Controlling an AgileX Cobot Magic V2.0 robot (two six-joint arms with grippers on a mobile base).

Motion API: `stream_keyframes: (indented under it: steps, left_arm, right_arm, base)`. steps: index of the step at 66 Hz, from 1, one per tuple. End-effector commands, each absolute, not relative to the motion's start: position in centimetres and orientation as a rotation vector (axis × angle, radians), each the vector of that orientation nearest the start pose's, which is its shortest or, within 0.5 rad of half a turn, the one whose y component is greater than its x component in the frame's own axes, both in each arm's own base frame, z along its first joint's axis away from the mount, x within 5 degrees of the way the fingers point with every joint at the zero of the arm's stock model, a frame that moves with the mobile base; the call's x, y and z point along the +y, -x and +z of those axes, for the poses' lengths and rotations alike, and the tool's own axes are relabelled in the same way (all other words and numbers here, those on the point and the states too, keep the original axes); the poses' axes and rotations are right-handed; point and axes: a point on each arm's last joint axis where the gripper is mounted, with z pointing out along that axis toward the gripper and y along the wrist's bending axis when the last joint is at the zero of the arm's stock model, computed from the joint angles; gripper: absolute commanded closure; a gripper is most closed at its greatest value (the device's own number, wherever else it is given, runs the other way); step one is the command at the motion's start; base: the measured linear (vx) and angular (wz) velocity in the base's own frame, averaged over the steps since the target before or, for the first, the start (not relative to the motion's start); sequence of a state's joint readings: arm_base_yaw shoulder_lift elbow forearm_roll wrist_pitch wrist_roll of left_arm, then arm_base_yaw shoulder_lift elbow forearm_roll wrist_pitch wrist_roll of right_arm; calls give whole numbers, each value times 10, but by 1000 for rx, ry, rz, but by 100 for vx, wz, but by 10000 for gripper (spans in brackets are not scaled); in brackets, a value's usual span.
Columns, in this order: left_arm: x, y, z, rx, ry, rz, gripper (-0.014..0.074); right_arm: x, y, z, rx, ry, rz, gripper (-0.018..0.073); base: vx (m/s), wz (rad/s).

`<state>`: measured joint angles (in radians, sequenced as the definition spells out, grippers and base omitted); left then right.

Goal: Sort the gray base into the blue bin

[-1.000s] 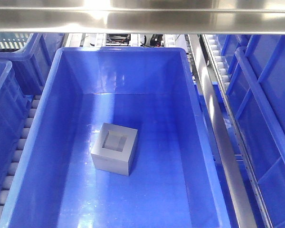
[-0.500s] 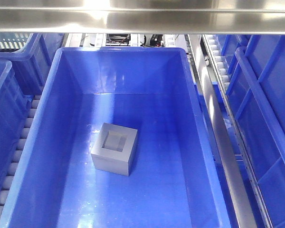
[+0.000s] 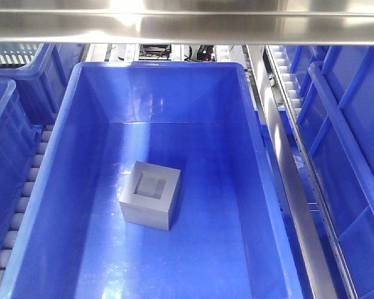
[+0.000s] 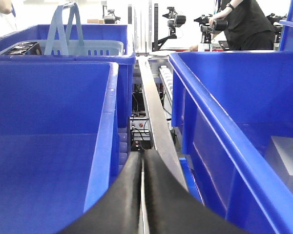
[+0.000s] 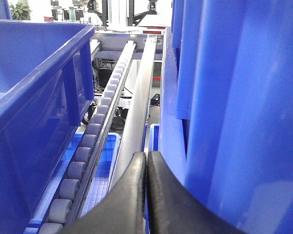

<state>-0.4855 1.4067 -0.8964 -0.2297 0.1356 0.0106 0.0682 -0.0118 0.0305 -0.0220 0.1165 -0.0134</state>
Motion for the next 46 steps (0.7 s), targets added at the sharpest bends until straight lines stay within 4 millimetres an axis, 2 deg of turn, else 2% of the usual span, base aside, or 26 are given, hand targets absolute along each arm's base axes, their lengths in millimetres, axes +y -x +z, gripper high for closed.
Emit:
stream_keyframes:
  steps: [1, 46]
  left_arm:
    - [-154, -285, 297, 2011, -254, -483, 567]
    - [-154, -285, 297, 2011, -254, -483, 567]
  right_arm:
    - [3, -56, 196, 1541, 88, 8, 568]
    - [3, -56, 196, 1541, 88, 8, 568]
  base:
    - [0, 0]
    - [0, 0]
